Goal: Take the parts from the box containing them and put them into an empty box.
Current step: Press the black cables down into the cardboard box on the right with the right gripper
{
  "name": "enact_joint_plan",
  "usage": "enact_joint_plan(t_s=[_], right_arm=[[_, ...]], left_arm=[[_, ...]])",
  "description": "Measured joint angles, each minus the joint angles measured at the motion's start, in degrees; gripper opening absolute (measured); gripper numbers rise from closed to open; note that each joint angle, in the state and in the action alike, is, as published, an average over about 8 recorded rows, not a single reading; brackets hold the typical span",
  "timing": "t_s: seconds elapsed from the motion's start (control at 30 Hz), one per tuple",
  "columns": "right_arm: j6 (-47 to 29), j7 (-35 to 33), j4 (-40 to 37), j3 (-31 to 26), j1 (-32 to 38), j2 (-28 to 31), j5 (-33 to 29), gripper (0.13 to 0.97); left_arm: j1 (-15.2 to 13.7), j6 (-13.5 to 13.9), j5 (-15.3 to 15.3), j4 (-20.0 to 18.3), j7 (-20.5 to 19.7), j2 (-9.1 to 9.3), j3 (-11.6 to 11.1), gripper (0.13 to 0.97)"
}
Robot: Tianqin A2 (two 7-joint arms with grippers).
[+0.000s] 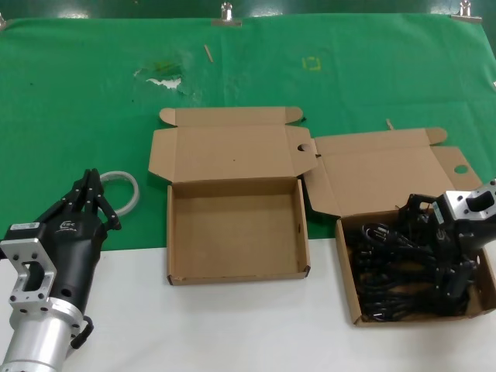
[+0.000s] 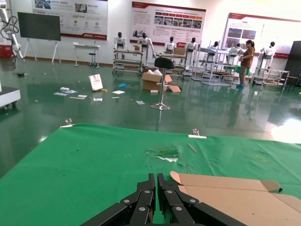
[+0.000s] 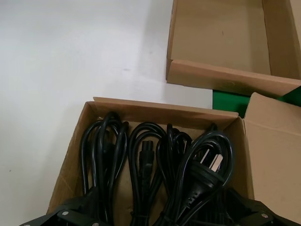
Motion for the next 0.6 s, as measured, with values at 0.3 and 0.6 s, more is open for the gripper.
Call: enact_joint_plan(t_s=[0.3, 0.6], right_arm=[[1.5, -3.8, -7.0, 1.0, 2.1, -2.6, -1.1, 0.881], [2.3, -6.0, -11.4, 1.8, 3.9, -4.2, -2.0, 0.748]], left_arm=[[0.0, 0.0, 0.0, 0.0, 0.0, 0.0, 0.0, 0.156], [0.0, 0.0, 0.0, 0.0, 0.0, 0.0, 0.0, 0.156]])
